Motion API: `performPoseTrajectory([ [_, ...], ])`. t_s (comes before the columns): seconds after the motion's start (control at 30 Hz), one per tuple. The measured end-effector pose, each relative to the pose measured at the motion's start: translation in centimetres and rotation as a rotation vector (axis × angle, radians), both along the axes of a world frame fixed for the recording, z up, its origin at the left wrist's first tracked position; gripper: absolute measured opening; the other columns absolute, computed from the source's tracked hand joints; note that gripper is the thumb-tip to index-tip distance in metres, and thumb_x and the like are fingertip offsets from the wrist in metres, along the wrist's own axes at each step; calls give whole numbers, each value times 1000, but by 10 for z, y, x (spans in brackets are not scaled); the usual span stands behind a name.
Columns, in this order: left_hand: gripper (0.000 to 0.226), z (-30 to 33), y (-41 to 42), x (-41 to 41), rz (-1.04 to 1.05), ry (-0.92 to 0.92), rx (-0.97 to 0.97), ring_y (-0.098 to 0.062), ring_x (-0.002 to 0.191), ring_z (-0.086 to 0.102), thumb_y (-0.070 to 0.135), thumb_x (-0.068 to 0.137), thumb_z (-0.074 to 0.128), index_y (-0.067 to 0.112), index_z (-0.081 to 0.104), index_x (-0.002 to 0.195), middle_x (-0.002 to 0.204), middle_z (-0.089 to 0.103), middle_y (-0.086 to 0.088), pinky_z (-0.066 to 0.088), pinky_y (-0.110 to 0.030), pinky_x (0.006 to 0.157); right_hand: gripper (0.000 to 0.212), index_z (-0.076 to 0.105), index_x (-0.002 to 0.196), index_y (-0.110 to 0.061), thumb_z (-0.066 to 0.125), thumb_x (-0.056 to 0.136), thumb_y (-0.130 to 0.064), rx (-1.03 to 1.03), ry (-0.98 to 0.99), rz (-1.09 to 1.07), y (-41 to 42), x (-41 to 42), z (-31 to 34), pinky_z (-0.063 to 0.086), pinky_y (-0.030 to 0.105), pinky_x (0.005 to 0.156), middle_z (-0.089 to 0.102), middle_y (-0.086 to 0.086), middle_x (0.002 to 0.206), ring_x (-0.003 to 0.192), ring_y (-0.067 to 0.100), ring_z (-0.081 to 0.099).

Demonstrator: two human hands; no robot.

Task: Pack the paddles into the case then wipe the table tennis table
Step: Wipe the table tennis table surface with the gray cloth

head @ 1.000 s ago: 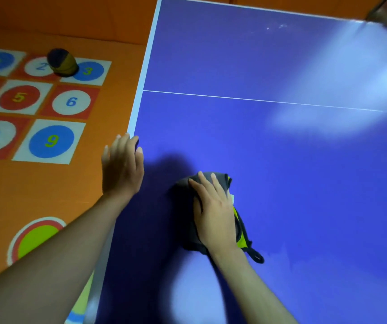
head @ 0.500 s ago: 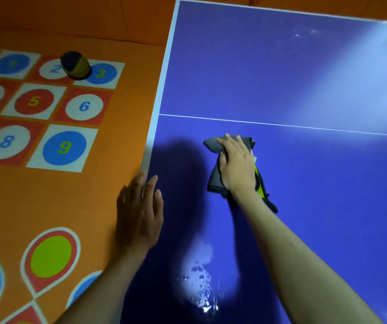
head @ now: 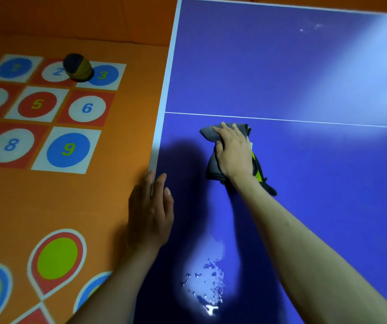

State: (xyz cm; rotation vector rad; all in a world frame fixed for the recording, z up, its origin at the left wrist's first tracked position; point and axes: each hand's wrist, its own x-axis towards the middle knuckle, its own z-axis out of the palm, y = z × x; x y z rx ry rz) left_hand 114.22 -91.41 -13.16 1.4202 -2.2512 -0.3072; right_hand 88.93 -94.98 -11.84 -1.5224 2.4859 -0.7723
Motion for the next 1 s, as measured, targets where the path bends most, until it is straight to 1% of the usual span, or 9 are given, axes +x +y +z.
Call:
performPoseTrajectory([
  [0.2, 46, 2, 0, 0, -8, -13, -11, -37, 135, 49, 30, 109, 32, 6, 57, 139, 149, 51, -19, 46, -52, 106, 44, 65, 133, -23, 58, 92, -8, -40, 39, 47, 79, 77, -6, 40, 52, 114, 56, 1, 152, 148, 29, 42],
  [0.27, 43, -1, -1, 0, -1, 4, -42, -40, 132, 52, 28, 108, 35, 4, 59, 134, 144, 54, -22, 47, -52, 103, 45, 64, 135, -24, 57, 93, -8, -30, 10, 50, 108, 103, -5, 38, 53, 115, 53, -1, 154, 150, 27, 39],
  [0.4, 38, -3, 1, 0, 13, 26, -48, -42, 125, 55, 25, 107, 39, 1, 59, 130, 140, 56, -25, 49, -53, 99, 51, 62, 137, -27, 38, 93, -17, -29, -30, 27, 161, 147, -1, 34, 51, 119, 48, -8, 158, 153, 24, 33],
  [0.5, 40, -2, 2, -1, 18, 56, -20, -41, 126, 54, 25, 107, 37, 1, 57, 132, 142, 55, -23, 50, -53, 98, 50, 60, 139, -29, 40, 95, -16, -6, -40, 29, 169, 157, -1, 32, 52, 120, 44, -10, 160, 155, 22, 28],
  [0.6, 41, -2, 0, -1, 31, 78, -15, -39, 129, 53, 25, 108, 37, 1, 57, 134, 142, 55, -21, 51, -51, 97, 50, 60, 138, -28, 37, 94, -18, -20, -36, 67, 146, 143, 0, 35, 52, 117, 46, -8, 159, 154, 24, 31],
  [0.7, 41, -5, 3, -1, 46, 115, -22, -41, 128, 54, 23, 107, 37, 0, 57, 134, 141, 55, -22, 51, -52, 97, 46, 62, 136, -26, 43, 95, -16, -37, -31, 63, 100, 124, -1, 37, 52, 116, 51, -4, 156, 152, 25, 35],
  [0.83, 42, -9, 6, -3, 26, 155, -4, -44, 128, 54, 24, 109, 33, 2, 55, 138, 143, 53, -24, 50, -54, 100, 45, 64, 134, -22, 45, 94, -18, -62, 3, 61, 32, 101, -3, 39, 54, 114, 56, -1, 152, 149, 28, 40],
  [0.9, 42, -11, 5, -2, 32, 128, 32, -43, 133, 51, 23, 110, 32, 3, 54, 140, 146, 51, -23, 47, -54, 103, 44, 65, 133, -21, 47, 94, -16, -64, 5, 59, 2, 95, -4, 39, 52, 114, 57, 0, 151, 149, 28, 41],
  [1.0, 48, -5, 4, -1, 18, -39, 84, -39, 144, 41, 24, 110, 26, 4, 51, 145, 155, 44, -20, 40, -52, 114, 42, 66, 132, -20, 52, 94, -12, -73, 6, 64, -42, 86, -4, 39, 49, 115, 58, 0, 149, 148, 28, 42],
])
